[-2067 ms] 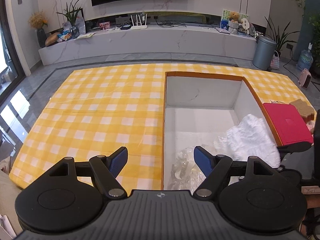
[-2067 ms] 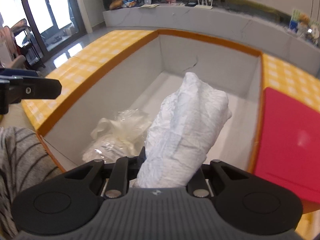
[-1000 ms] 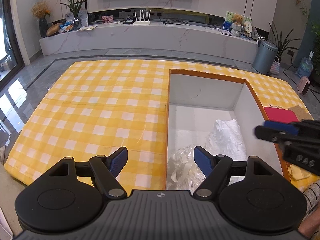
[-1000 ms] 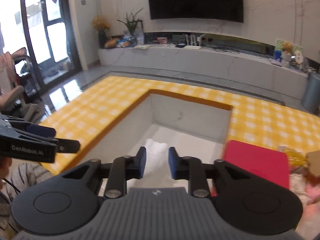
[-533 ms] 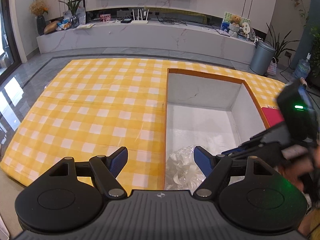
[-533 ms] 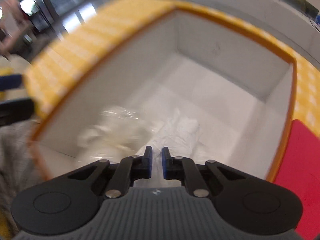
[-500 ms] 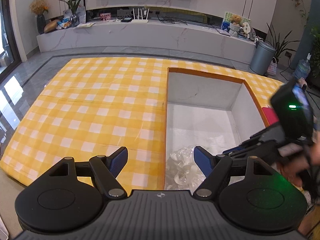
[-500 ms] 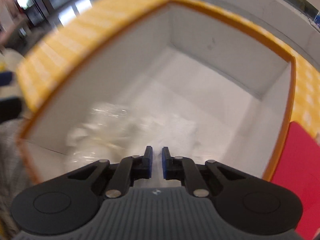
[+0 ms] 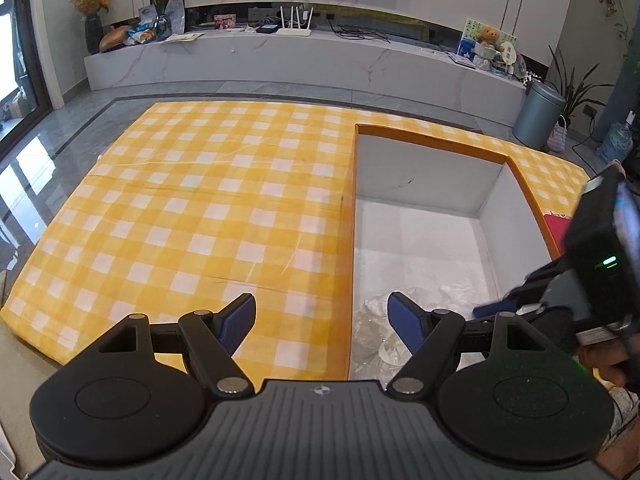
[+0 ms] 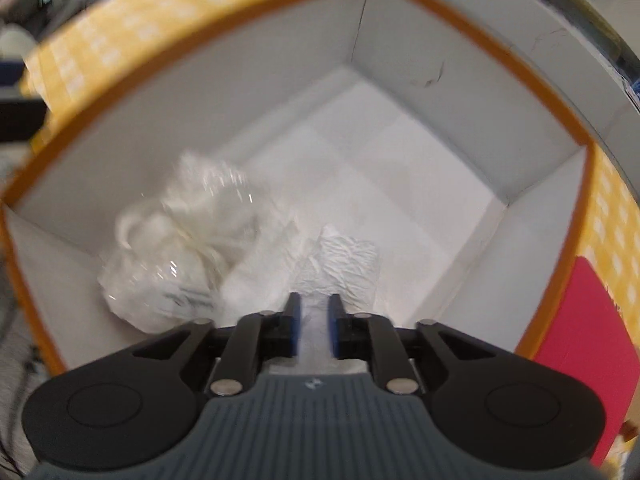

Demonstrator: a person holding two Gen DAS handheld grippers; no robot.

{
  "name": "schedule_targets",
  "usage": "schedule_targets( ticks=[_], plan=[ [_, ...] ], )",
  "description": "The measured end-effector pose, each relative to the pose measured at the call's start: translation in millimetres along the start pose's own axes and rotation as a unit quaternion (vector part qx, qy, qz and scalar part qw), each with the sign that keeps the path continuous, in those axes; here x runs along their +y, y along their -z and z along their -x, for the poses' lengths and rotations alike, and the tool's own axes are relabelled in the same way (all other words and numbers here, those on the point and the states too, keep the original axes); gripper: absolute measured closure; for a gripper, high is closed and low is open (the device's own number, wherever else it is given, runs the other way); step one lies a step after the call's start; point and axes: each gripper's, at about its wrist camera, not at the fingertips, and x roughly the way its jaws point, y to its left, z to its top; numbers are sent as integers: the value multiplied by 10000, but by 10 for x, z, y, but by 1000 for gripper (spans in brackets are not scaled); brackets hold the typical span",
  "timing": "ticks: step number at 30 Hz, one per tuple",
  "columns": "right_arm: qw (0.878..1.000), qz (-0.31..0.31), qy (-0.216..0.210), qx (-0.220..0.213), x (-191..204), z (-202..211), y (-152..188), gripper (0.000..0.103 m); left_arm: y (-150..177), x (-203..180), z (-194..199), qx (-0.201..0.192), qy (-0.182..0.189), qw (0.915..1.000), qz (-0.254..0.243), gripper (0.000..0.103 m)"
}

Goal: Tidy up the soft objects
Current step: 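Open both tools to drop the cloth and clear bag into the white box, then move both tools back toward the remaining soft items on the mat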

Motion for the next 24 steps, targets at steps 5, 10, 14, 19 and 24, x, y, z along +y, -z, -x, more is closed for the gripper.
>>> schedule_targets(
  ticks=[5,10,14,19,24],
  plan=[
    [9971,-189,-93,-728,9,427,108,50,-3,-3,53,-107,-76,9999,-36,15],
    [9874,-399,126,-1527,-21,862,224,33,-4,-80,145,-359,-190,9990,-194,15],
    [9718,-710,502,-2191,-70,1164,357,24,-11,-186,210,-485,-229,9983,-240,15],
    [9463,-1046,1071,-2865,-116,1542,615,14,-58,-441,293,-624,-174,9975,-294,15],
    [9304,-1256,1220,-3219,-279,1782,939,12,-57,-771,363,-792,18,9951,-584,14]
  ],
)
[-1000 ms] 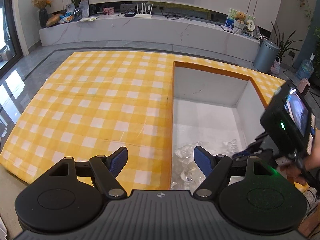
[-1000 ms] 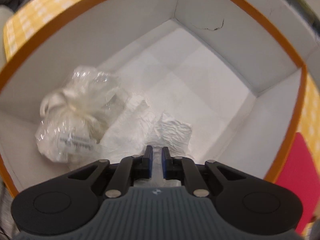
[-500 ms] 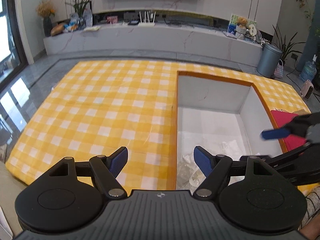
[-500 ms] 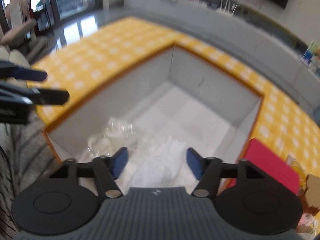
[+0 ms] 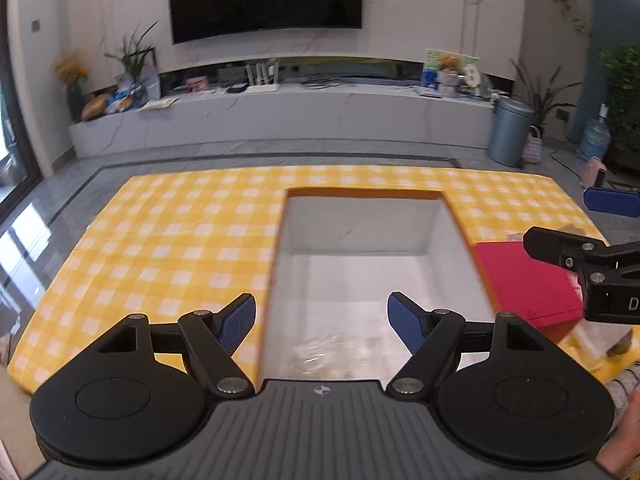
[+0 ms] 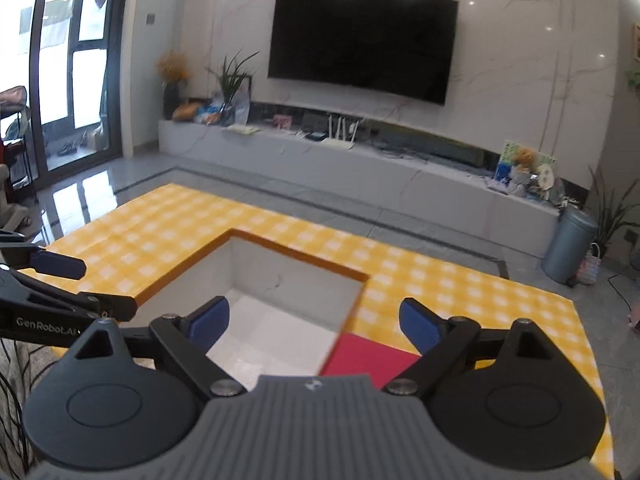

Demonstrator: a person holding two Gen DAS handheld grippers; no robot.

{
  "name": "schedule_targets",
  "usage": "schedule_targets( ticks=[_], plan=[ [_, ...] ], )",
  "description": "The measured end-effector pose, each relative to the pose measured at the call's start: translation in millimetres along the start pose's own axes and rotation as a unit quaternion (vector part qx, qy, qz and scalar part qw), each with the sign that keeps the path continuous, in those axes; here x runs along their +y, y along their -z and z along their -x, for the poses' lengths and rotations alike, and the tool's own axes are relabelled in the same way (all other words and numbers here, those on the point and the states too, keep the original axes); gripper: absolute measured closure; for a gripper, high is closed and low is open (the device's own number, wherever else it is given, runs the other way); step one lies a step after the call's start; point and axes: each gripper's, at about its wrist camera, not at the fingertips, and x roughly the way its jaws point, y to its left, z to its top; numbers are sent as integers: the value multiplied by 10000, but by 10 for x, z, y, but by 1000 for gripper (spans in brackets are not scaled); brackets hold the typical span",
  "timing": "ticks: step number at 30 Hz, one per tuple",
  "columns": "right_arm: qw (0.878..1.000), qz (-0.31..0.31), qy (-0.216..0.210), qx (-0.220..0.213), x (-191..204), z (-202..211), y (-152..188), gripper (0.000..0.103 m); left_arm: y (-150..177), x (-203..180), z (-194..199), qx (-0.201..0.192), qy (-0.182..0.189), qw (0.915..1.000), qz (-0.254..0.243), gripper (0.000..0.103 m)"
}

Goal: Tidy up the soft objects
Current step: 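Move both tools back toward the remaining soft items on the mat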

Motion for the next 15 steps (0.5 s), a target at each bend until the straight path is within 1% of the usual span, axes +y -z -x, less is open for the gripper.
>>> schedule_targets(
  ticks=[3,8,11,15],
  plan=[
    [9998,-80,200,-7,-180,102,70,11,-32,-186,-10,-81,82,9999,33,14],
    [9978,-591,261,-172,-546,272,225,9,-27,-552,-12,-160,353,9988,-285,14],
    [9956,-847,331,-217,-727,324,312,9,-46,-748,-50,-86,497,9979,-409,14],
    [9923,-1026,658,-226,-980,388,452,8,-49,-994,-119,58,629,9962,-608,14]
  ],
)
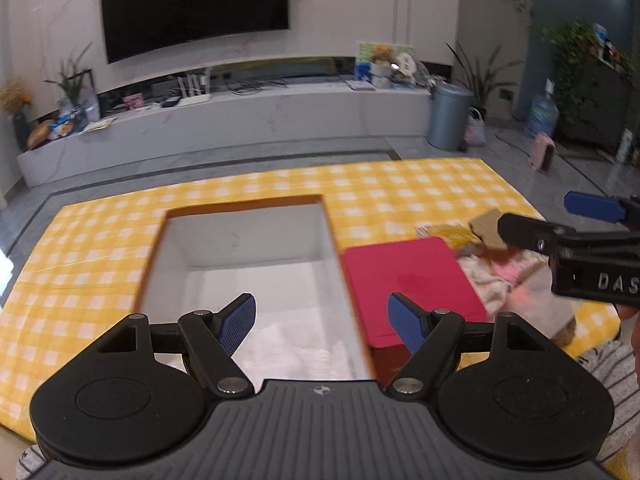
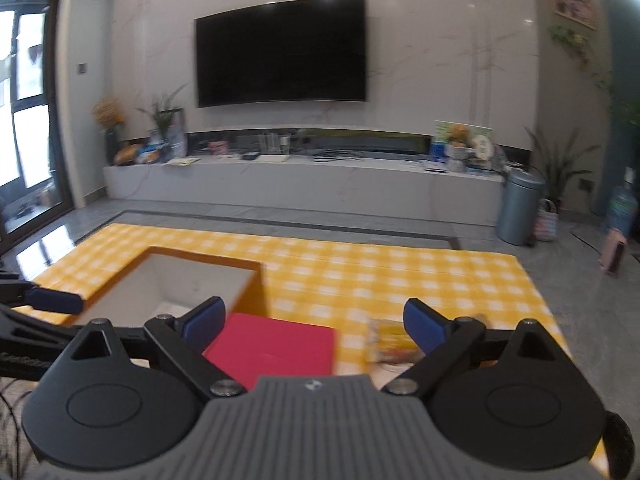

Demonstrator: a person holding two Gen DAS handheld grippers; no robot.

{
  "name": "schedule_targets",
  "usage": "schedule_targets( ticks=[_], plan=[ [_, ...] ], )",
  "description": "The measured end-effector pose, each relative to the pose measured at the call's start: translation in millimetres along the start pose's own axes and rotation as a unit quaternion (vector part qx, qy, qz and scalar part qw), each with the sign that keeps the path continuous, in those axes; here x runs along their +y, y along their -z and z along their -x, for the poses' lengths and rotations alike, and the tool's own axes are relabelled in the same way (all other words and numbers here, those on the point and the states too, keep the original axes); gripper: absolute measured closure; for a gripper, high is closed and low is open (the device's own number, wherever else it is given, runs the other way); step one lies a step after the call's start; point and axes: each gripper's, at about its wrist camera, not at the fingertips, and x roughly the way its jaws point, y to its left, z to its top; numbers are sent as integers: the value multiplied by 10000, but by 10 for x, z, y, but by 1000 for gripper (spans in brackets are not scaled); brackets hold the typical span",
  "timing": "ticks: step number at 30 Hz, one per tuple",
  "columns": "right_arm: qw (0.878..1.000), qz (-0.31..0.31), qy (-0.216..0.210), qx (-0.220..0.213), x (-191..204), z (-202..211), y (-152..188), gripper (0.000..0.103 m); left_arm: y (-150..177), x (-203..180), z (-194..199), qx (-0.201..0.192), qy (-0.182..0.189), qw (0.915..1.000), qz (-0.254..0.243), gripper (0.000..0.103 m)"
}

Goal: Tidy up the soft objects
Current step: 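Move both tools back toward the remaining soft items on the mat, then grasp the white mesh bag with the left tool and lift it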

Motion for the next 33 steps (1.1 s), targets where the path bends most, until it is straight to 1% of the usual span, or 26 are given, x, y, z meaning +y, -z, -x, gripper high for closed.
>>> schedule_targets(
  ticks=[3,6,8,12,16,18,19,20,21,22,25,26,27,29,30,33],
  plan=[
    [9992,-295,276,43,-289,-33,102,7,-9,-182,-106,121,91,9997,-216,14],
    [9950,-756,605,248,-621,-87,250,7,-11,-435,-201,189,415,9980,-434,14],
    [9910,-989,813,401,-821,-150,352,7,-30,-595,-285,321,619,9960,-561,14],
    [9786,-1593,1123,660,-1212,-244,558,7,-68,-958,-510,594,795,9916,-829,14],
    [9664,-2005,1438,720,-1495,-261,722,7,-96,-1324,-789,966,876,9842,-1194,15],
    [9618,-2181,1468,764,-1594,-277,789,7,-100,-1478,-904,1131,981,9807,-1259,15],
    [9592,-2275,1473,805,-1645,-298,818,7,-91,-1550,-951,1222,1045,9786,-1283,11],
    [9571,-2339,1499,826,-1681,-306,843,7,-93,-1617,-973,1163,986,9789,-1358,10],
    [9555,-2382,1528,829,-1709,-319,869,7,-91,-1698,-1007,1148,920,9784,-1450,11],
    [9540,-2430,1546,829,-1737,-320,889,7,-76,-1783,-1044,1245,917,9761,-1527,12],
    [9502,-2567,1579,797,-1781,-283,923,7,-50,-1955,-1181,1478,1140,9687,-1636,13],
    [9493,-2604,1577,778,-1799,-272,932,7,-28,-2020,-1207,1487,1234,9650,-1773,13],
    [9488,-2636,1570,752,-1817,-255,941,7,0,-2093,-1226,1460,1360,9589,-2016,13],
    [9474,-2696,1565,721,-1856,-231,956,7,63,-2209,-1269,1393,1645,9414,-2593,13],
    [9464,-2717,1589,726,-1871,-224,965,7,101,-2232,-1289,1340,1764,9347,-2780,13],
    [9426,-2790,1653,793,-1908,-223,998,7,182,-2276,-1344,1319,2199,9156,-3098,13]
  ],
)
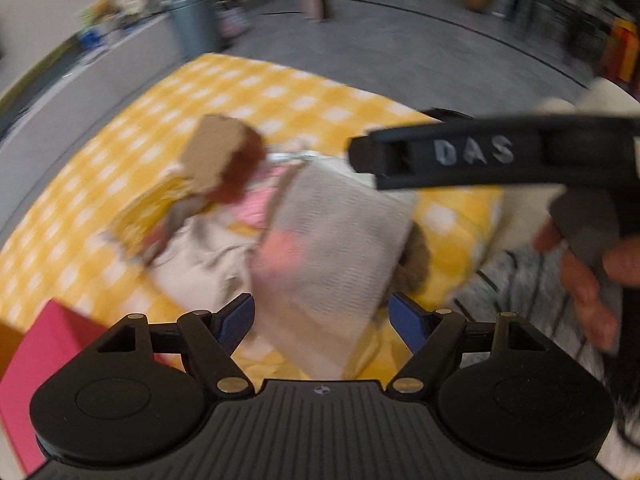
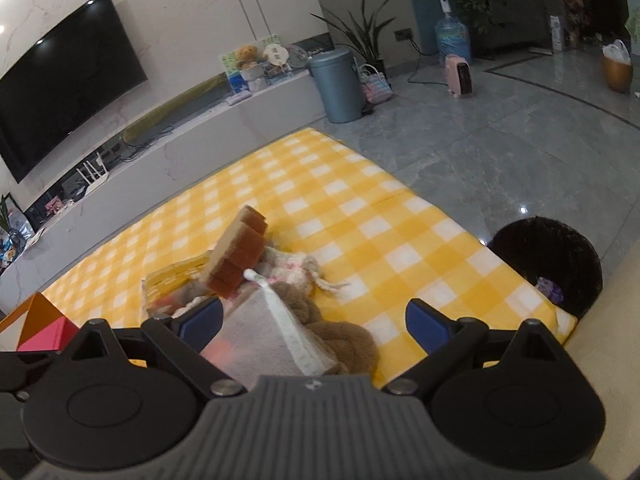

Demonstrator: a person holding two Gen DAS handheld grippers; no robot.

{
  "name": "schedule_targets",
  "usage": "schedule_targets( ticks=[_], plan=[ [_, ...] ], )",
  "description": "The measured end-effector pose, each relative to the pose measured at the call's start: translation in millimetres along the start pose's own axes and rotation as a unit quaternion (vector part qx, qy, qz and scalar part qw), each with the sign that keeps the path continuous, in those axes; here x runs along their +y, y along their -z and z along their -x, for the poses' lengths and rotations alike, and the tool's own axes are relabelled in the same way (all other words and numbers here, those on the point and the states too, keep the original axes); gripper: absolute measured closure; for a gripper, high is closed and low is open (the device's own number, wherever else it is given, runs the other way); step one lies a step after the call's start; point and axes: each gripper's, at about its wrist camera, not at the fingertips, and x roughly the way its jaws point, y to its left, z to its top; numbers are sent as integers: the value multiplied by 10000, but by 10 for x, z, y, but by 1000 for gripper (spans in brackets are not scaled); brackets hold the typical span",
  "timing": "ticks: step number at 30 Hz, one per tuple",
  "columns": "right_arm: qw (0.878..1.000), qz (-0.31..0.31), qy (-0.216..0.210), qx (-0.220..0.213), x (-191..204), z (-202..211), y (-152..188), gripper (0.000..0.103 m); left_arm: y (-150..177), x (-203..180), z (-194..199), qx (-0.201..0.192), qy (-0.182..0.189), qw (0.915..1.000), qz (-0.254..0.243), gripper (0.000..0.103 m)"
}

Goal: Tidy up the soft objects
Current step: 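Grasp the white mesh bag with the left tool and lift it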

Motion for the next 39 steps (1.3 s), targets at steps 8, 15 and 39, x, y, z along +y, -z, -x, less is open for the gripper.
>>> schedule_targets(
  ticks=[8,15,39],
  plan=[
    [10000,-69,-47,24,-22,-11,2,7,-58,-36,-313,588,-201,9951,-771,13],
    [9999,-108,-101,59,-41,-49,6,7,-185,128,-495,662,-26,9940,-866,13],
    [9996,-26,-274,-38,13,-19,9,7,-70,373,392,-190,-408,9990,66,100]
  ],
)
